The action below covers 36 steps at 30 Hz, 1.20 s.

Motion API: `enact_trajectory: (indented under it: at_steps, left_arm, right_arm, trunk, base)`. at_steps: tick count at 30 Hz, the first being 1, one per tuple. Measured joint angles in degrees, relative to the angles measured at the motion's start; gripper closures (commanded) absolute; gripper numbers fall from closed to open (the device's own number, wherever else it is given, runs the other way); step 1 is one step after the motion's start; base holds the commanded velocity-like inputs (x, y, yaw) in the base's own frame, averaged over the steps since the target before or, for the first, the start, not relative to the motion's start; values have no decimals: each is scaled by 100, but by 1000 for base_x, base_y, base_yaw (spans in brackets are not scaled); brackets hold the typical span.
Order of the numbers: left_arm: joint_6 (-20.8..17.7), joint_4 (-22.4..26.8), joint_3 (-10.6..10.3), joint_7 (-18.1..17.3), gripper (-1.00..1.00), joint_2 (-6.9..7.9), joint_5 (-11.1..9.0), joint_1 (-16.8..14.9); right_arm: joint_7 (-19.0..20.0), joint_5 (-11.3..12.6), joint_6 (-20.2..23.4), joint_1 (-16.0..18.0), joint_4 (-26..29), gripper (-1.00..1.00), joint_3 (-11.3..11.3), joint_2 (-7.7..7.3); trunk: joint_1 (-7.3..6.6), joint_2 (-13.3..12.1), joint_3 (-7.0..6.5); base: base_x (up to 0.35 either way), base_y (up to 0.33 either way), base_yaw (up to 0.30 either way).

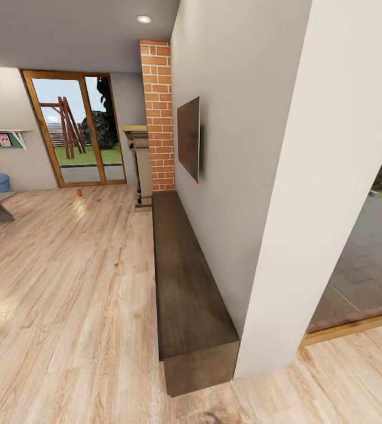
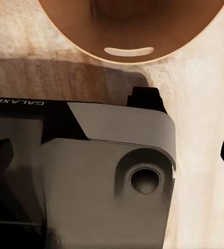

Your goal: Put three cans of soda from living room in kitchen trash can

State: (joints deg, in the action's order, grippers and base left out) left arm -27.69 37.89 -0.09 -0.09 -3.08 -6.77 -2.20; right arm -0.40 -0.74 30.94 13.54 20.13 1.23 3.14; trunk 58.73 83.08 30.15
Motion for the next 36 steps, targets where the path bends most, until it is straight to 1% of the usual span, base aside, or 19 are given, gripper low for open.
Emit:
enact_trajectory:
  at_steps: [5,8,10,12,17,25,36]
  left_arm:
    - [0,0,0,0,-100,0,0,0]
    - [0,-13,0,0,-100,0,0,0]
    - [0,-15,0,0,-100,0,0,0]
    - [0,-17,0,0,-100,3,0,0]
    - [0,-25,0,0,-100,7,0,0]
    - [0,-35,0,0,-100,0,0,0]
    - [0,-30,0,0,-100,0,0,0]
  right_arm:
    - [7,-1,0,-1,2,-100,-7,-11]
    - [-20,-10,18,58,135,-100,-22,-16]
    - [-28,-13,43,156,235,-100,-22,-16]
    - [-34,-16,165,330,335,-100,-21,-21]
    - [-43,-19,447,526,403,-100,-25,-61]
    - [-9,-4,520,593,411,-100,-19,-181]
    - [0,-5,511,596,405,-100,-8,-197]
  trunk:
    - [0,0,0]
    - [0,0,0]
    - [0,0,0]
    - [0,0,0]
    - [0,0,0]
    - [0,0,0]
    - [0,0,0]
  base:
    - [0,0,0]
    - [0,0,0]
    - [0,0,0]
    - [0,0,0]
    - [0,0,0]
    - [0,0,-10]
    - [0,0,-12]
